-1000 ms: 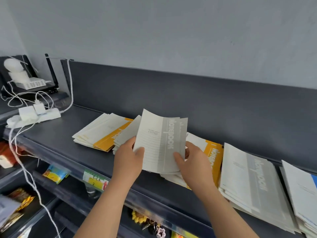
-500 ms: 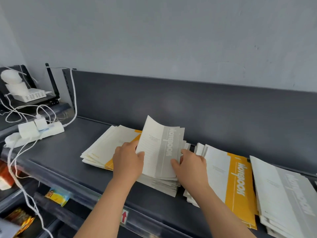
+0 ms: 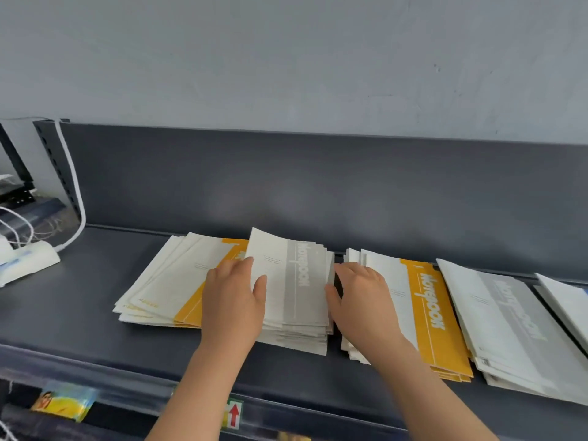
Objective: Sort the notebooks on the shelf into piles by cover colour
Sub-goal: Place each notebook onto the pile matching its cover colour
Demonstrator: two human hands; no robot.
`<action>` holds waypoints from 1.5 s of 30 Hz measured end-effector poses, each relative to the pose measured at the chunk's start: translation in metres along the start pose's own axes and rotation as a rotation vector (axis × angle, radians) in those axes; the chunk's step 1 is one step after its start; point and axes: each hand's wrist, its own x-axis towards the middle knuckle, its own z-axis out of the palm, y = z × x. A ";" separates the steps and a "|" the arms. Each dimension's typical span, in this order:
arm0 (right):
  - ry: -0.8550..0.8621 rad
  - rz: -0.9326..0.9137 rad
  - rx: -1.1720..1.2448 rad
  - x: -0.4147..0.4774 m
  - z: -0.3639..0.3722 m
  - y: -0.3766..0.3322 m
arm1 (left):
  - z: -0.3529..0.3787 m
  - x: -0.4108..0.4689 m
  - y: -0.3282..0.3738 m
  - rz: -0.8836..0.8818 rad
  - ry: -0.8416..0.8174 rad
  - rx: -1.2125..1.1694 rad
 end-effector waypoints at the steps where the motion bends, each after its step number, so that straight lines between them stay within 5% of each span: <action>1: 0.017 0.003 0.002 -0.003 -0.005 0.002 | -0.001 -0.002 0.006 0.033 0.011 -0.032; 12: 0.103 0.155 -0.074 -0.051 -0.057 0.084 | 0.029 -0.041 0.103 0.308 -0.077 -0.227; 26: 0.109 0.331 -0.100 -0.137 -0.171 0.275 | 0.096 -0.131 0.307 0.387 -0.198 -0.337; 45: 0.114 0.635 -0.242 -0.220 -0.258 0.521 | 0.233 -0.197 0.539 0.421 -0.628 -0.470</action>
